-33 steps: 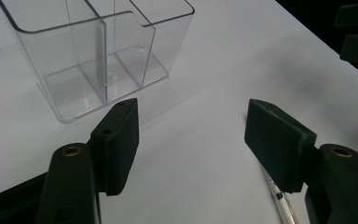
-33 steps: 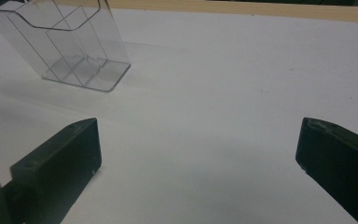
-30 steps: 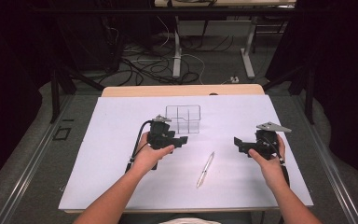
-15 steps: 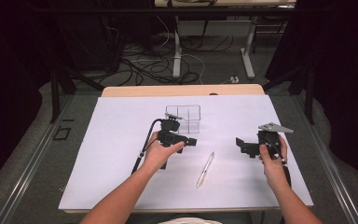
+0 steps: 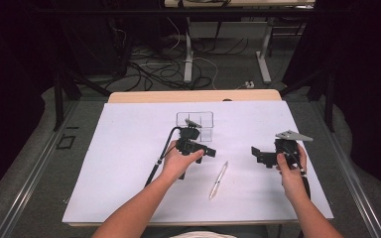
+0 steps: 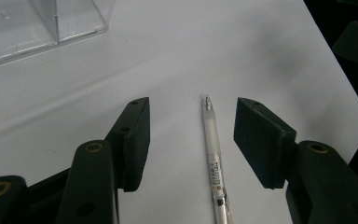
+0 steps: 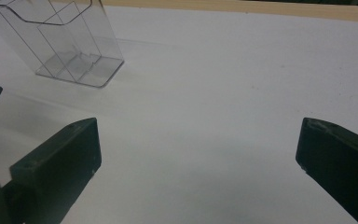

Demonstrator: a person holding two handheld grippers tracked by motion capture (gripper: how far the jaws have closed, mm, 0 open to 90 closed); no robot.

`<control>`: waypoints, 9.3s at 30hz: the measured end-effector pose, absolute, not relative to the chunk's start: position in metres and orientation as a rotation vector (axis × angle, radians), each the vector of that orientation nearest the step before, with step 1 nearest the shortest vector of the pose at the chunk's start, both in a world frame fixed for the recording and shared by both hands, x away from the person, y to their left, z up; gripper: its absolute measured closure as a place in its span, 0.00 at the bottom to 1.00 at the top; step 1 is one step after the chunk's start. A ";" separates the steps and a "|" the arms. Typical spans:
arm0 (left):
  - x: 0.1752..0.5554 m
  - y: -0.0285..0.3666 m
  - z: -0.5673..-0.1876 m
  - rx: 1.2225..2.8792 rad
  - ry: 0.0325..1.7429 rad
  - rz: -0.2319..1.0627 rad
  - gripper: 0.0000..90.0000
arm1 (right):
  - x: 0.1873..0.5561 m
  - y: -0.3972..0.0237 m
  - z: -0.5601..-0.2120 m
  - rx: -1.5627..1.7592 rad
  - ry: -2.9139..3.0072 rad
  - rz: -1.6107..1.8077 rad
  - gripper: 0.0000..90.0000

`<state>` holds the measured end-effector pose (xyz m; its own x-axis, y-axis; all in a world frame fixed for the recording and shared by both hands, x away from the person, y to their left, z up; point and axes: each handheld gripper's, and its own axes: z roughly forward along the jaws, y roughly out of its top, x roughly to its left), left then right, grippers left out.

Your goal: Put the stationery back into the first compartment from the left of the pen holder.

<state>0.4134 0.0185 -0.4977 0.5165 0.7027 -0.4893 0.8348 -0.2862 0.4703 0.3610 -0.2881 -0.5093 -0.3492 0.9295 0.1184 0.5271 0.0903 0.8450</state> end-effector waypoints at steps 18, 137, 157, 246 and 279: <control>0.416 0.001 -0.513 2.114 1.250 -0.316 0.62 | 0.361 -0.289 -0.510 1.445 1.925 1.174 0.00; 0.416 0.003 -0.479 1.959 1.160 -0.091 0.89 | 0.360 -0.288 -0.512 1.450 1.951 1.171 0.00; 0.427 0.037 -0.445 1.788 1.087 0.195 0.89 | 0.359 -0.288 -0.512 1.448 1.956 1.170 0.00; 0.499 0.075 -0.436 1.763 1.128 0.441 0.89 | 0.359 -0.284 -0.515 1.417 1.984 1.181 0.01; 0.487 0.083 -0.444 1.755 1.141 0.400 0.57 | 0.359 -0.284 -0.514 1.412 1.984 1.185 0.02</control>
